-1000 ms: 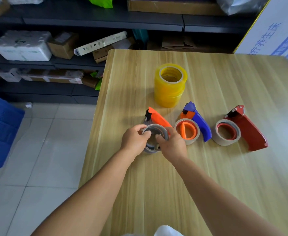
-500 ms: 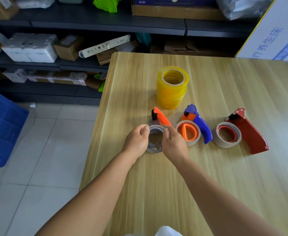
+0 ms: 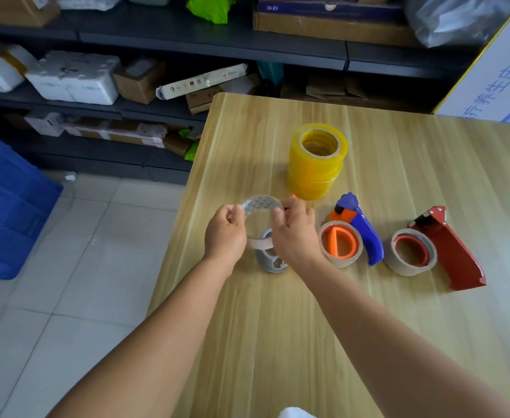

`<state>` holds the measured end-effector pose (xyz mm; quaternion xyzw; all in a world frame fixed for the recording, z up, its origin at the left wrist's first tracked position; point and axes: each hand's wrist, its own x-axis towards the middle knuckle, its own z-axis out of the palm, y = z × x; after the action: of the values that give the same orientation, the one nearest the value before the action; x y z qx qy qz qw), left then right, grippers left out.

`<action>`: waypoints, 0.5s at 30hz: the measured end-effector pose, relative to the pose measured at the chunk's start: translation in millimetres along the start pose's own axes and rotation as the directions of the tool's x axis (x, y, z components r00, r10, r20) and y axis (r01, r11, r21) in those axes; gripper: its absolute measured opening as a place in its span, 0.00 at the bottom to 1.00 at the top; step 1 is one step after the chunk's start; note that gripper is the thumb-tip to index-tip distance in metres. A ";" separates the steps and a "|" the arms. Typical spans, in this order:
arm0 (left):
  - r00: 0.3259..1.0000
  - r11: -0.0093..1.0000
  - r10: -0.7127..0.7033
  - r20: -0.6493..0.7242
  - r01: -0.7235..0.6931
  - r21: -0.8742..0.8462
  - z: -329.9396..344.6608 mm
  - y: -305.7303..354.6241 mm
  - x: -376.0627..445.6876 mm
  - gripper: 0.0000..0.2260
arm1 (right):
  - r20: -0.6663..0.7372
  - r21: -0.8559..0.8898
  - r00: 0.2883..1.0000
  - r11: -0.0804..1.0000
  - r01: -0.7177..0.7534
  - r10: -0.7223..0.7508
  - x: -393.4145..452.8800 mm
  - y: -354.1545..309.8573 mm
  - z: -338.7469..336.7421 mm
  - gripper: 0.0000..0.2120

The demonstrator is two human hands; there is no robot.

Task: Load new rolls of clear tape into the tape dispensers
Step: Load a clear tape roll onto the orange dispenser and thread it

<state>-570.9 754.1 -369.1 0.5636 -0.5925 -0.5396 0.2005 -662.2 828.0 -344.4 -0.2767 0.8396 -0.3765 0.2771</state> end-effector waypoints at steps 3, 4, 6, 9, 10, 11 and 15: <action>0.996 1.000 0.009 -0.087 -0.007 0.026 -9.3 -5.5 11.5 0.14 | 0.069 -0.087 0.996 0.994 0.069 -0.063 10.7 -6.9 14.3 0.16; 0.995 0.999 0.009 -0.099 -0.005 0.039 -11.9 -8.3 15.5 0.14 | 0.108 -0.107 0.992 0.992 0.071 -0.060 15.2 -8.6 18.9 0.16; 0.996 0.998 -0.005 -0.093 0.010 0.055 -16.0 -13.7 23.0 0.11 | 0.182 -0.139 0.982 0.988 0.068 -0.042 25.0 -11.6 27.5 0.17; 0.998 0.984 -0.038 -0.041 0.045 0.174 -19.0 -22.5 37.3 0.14 | 0.277 -0.215 0.961 0.974 0.071 -0.008 39.6 -16.3 36.6 0.19; 0.999 0.977 -0.050 -0.019 0.052 0.207 -19.3 -26.1 42.7 0.20 | 0.303 -0.233 0.953 0.970 0.068 0.005 44.5 -17.9 39.1 0.21; 0.998 0.974 -0.057 0.000 0.055 0.222 -19.5 -27.4 46.2 0.28 | 0.320 -0.240 0.947 0.969 0.062 0.018 49.3 -19.3 41.8 0.23; 0.999 0.952 -0.045 0.011 0.040 0.304 -17.2 -27.2 60.3 0.45 | 0.354 -0.223 0.934 0.974 0.040 0.042 66.2 -24.3 52.3 0.29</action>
<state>-561.2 699.6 -409.2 0.5954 -0.6578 -0.4515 0.0944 -666.7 744.7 -371.9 -0.3697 0.8128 -0.2218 0.3917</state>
